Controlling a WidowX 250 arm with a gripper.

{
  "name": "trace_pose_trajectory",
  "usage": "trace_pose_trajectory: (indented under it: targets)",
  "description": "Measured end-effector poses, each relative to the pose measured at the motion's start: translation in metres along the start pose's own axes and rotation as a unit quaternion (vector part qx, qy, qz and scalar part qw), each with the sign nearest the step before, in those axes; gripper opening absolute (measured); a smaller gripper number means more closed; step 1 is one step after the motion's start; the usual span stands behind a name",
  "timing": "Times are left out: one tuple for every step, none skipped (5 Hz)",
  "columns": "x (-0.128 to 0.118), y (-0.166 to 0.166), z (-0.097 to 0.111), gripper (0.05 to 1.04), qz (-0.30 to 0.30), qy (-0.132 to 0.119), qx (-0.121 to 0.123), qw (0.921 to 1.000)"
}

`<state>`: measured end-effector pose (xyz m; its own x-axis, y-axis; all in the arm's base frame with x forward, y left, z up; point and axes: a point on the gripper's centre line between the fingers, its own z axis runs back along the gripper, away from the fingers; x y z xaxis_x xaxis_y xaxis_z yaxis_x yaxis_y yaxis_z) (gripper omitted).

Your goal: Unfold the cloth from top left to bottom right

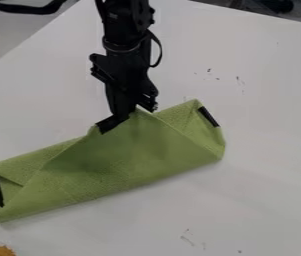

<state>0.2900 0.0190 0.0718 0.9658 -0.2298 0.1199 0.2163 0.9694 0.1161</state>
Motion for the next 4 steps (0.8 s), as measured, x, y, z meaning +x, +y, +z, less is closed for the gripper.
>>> trace_pose_trajectory:
  targets:
    - [-0.012,-0.031,0.0,0.054,0.028,0.006,-0.03,0.9991]
    - [-0.023,-0.06,0.0,0.054,0.059,0.009,-0.055,0.9967]
    - [-0.035,-0.079,-0.003,0.054,0.081,0.018,-0.065,0.9944]
    - [-0.048,-0.096,-0.013,0.054,0.109,0.023,-0.076,0.9908]
